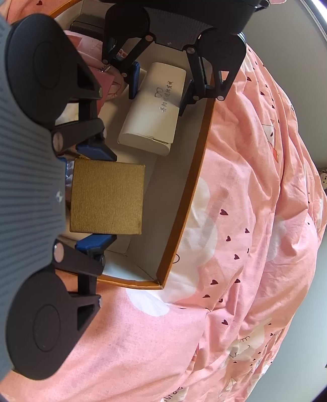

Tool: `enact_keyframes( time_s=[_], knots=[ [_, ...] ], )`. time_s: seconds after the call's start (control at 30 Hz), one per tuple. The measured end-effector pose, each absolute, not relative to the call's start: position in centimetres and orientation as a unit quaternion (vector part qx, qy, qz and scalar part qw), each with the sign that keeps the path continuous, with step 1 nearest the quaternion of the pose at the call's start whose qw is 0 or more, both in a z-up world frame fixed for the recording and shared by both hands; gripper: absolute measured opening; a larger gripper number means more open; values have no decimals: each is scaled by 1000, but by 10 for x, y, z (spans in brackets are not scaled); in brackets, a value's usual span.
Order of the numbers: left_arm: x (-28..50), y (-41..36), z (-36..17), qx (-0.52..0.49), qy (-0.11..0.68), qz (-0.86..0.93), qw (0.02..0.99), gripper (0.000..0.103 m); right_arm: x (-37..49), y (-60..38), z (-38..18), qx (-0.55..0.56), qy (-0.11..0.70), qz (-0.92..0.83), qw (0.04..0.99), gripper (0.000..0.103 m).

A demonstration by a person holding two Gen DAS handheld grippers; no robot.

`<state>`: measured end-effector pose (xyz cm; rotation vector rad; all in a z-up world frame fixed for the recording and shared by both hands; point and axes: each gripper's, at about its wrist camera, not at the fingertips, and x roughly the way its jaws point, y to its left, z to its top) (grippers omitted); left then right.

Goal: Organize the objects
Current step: 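Lower the white case and brown box into the orange box with both grippers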

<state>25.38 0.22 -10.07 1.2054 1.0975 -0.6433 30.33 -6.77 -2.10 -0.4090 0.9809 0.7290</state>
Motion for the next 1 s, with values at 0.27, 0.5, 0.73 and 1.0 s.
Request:
enact_keyframes(
  time_s=[0.27, 0.5, 0.73, 1.0],
  knots=[
    [247, 5, -96, 526, 476, -292, 641, 71, 307, -64, -25, -193, 461, 338, 797, 61],
    [241, 7, -89, 520, 472, -296, 648, 74, 314, -58, -27, -179, 470, 331, 798, 61],
    [241, 11, -77, 495, 468, -296, 670, 83, 316, -47, -27, -159, 484, 335, 793, 61],
    [228, 17, -55, 447, 457, -280, 716, 81, 318, -38, -37, -181, 486, 300, 801, 61]
  ],
)
